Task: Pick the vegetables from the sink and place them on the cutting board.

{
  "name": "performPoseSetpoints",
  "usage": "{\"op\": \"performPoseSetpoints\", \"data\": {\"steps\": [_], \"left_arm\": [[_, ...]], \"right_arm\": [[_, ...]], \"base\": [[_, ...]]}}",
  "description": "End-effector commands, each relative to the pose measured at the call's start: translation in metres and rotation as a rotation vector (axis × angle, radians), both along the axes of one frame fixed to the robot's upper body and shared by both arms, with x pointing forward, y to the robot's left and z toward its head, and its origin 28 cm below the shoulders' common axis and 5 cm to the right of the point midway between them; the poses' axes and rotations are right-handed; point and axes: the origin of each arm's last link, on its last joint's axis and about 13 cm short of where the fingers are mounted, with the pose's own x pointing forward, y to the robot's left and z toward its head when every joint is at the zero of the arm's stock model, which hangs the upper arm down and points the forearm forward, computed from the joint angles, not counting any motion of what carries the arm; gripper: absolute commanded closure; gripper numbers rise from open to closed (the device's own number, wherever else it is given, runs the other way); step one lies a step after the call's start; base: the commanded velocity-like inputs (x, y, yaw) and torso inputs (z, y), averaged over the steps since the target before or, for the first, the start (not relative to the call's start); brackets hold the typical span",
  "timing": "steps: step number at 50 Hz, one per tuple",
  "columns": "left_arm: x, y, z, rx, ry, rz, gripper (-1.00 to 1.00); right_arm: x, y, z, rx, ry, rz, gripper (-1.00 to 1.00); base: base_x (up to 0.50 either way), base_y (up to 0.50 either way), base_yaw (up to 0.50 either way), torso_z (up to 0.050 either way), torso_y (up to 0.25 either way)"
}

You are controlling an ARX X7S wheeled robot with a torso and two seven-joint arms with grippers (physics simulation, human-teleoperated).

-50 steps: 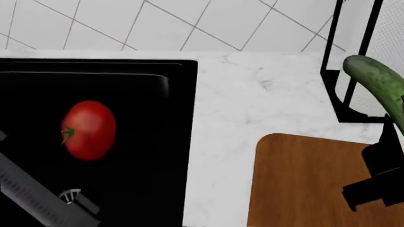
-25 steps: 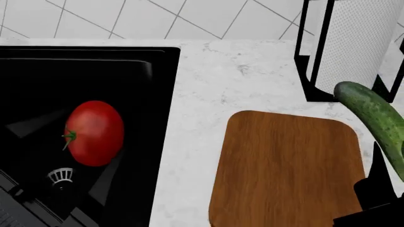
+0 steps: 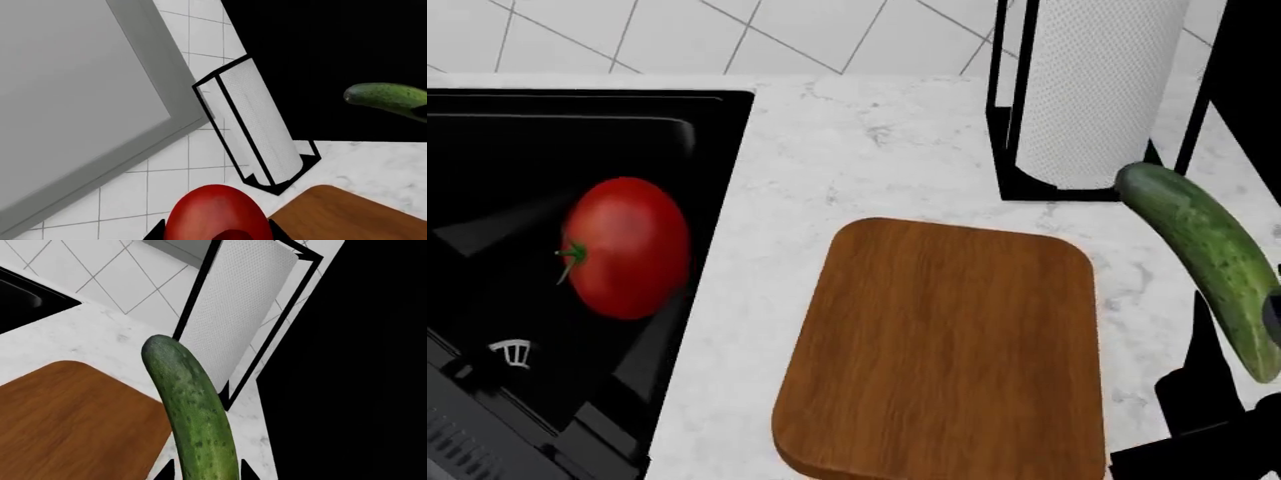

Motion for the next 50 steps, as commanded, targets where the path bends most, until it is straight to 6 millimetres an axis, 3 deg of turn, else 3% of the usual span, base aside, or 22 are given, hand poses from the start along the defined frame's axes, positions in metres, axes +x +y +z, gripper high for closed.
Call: {"op": "performPoseSetpoints", "data": {"steps": [1, 7, 17, 25, 33, 50], "left_arm": [[0.004, 0.001, 0.007, -0.025, -0.015, 0.026, 1.0], [0.005, 0.002, 0.007, -0.027, -0.014, 0.026, 1.0], [0.011, -0.004, 0.011, -0.043, -0.009, 0.012, 1.0], [0.009, -0.004, 0.013, -0.036, -0.015, 0.013, 1.0], [0.008, -0.003, 0.012, -0.036, -0.017, 0.016, 1.0], [0.006, -0.002, 0.015, -0.024, -0.027, 0.019, 1.0]], "right_arm": [[0.008, 0.007, 0.001, -0.001, -0.037, 0.029, 1.0], [0.011, 0.009, -0.001, 0.01, -0.044, 0.043, 1.0], [0.011, 0.015, -0.001, 0.053, -0.04, 0.073, 1.0], [0.03, 0.025, -0.006, 0.102, 0.136, 0.073, 1.0], [0.039, 0.033, 0.0, 0.131, 0.16, 0.118, 1.0], [0.058, 0.033, -0.024, 0.215, 0.236, 0.099, 1.0]], "base": [[0.0, 0.0, 0.0, 0.0, 0.0], [0.41, 0.0, 0.0, 0.0, 0.0], [0.0, 0.0, 0.0, 0.0, 0.0], [0.0, 0.0, 0.0, 0.0, 0.0], [0.0, 0.0, 0.0, 0.0, 0.0], [0.0, 0.0, 0.0, 0.0, 0.001]]}}
